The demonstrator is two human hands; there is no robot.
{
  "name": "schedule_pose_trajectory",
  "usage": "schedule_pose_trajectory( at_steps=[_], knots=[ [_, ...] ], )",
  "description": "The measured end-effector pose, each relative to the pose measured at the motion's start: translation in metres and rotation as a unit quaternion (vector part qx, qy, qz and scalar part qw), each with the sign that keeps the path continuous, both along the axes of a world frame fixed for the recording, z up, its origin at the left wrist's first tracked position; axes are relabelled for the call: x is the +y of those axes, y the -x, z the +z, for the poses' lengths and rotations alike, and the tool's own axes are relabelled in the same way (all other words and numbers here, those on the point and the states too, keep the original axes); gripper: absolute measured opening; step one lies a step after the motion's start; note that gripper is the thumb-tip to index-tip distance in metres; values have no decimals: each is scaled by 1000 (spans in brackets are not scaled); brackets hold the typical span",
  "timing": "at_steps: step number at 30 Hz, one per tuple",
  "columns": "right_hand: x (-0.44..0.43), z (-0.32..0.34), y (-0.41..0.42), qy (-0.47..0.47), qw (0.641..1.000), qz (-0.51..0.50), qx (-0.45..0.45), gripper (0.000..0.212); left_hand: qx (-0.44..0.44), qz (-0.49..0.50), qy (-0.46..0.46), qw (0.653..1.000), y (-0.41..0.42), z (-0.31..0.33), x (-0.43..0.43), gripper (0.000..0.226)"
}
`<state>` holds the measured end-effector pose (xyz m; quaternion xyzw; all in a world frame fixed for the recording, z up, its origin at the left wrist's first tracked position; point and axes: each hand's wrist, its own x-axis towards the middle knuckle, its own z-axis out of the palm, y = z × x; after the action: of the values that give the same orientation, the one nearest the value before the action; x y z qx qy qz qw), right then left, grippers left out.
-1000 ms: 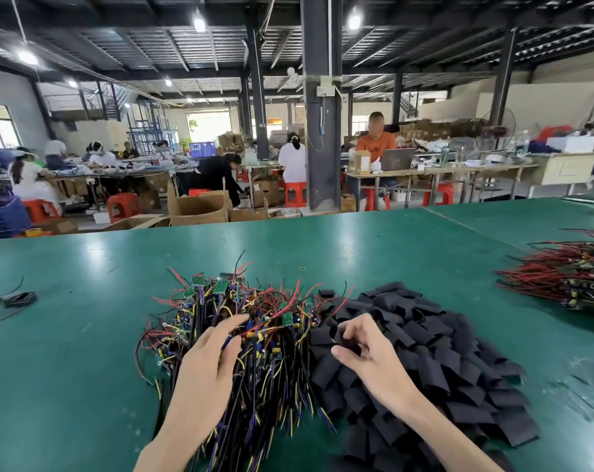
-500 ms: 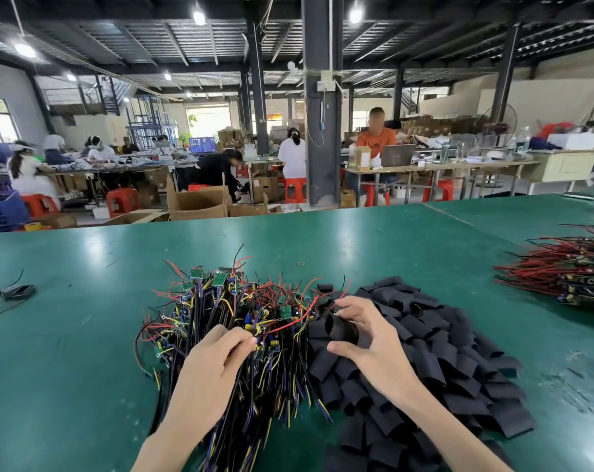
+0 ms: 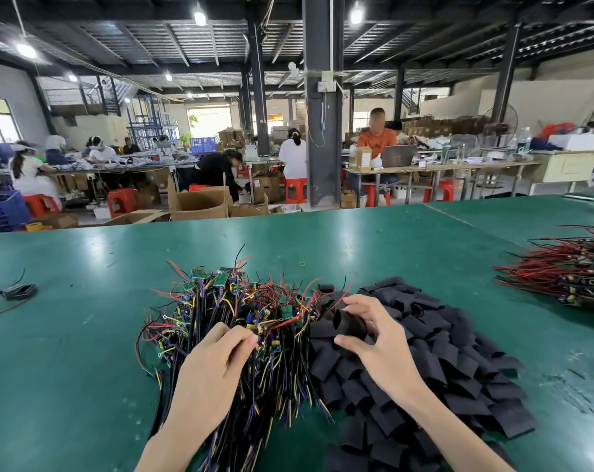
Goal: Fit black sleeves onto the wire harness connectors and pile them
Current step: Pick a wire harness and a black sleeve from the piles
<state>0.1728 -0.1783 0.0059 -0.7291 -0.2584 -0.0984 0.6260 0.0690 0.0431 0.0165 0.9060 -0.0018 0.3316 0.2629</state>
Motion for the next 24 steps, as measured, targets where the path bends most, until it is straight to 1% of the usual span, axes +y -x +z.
schedule_pose_trajectory(
  at_steps=[2, 3, 4, 5, 6, 7, 9, 10, 11, 13, 15, 16, 18, 19, 20, 22, 23, 24],
  knots=[
    [0, 1, 0, -18, 999, 18, 40, 52, -13, 8, -12, 1000, 1, 2, -2, 26],
    [0, 2, 0, -61, 992, 63, 86, 46, -14, 4, -24, 1000, 1, 3, -3, 27],
    [1, 3, 1, -131, 971, 130, 153, 38, -16, -3, -40, 999, 1, 2, -4, 27],
    [1, 5, 1, -202, 931, 200, 230, 29, -18, -8, -60, 998, 0, 1, -4, 26],
    [0, 7, 2, -259, 882, 257, 297, 25, -16, -11, -80, 997, -1, 0, -4, 25],
    [-1, 8, 3, -289, 844, 299, 340, 23, -7, -16, -93, 996, -2, -1, -3, 24],
    [-2, 11, 3, -316, 792, 364, 375, 28, 17, -37, -99, 994, -3, -5, -1, 21],
    [-2, 12, 3, -321, 774, 392, 379, 32, 26, -48, -108, 993, -3, -7, -1, 20],
    [-3, 13, 4, -320, 765, 415, 375, 33, 36, -53, -122, 990, -4, -9, 0, 21],
    [-1, 14, 6, -316, 764, 430, 363, 31, 55, -64, -139, 987, -5, -11, -1, 22],
    [2, 13, 8, -322, 767, 422, 362, 31, 66, -73, -143, 985, -5, -12, -4, 23],
    [4, 13, 9, -329, 765, 419, 362, 32, 67, -72, -151, 984, -5, -13, -6, 23],
    [6, 11, 10, -346, 757, 414, 367, 34, 41, -74, -157, 984, -6, -15, -13, 20],
    [8, 10, 10, -349, 756, 413, 369, 35, 24, -79, -138, 987, -5, -16, -18, 18],
    [9, 9, 11, -345, 758, 412, 370, 38, 19, -85, -96, 992, -4, -16, -25, 19],
    [12, 5, 14, -322, 772, 410, 364, 42, 10, -102, -2, 995, -3, -17, -37, 20],
    [13, 4, 16, -307, 780, 412, 357, 43, 2, -111, 31, 993, -3, -17, -41, 20],
    [14, 3, 18, -295, 789, 412, 347, 41, -11, -113, 43, 993, -2, -16, -43, 20]
  ],
)
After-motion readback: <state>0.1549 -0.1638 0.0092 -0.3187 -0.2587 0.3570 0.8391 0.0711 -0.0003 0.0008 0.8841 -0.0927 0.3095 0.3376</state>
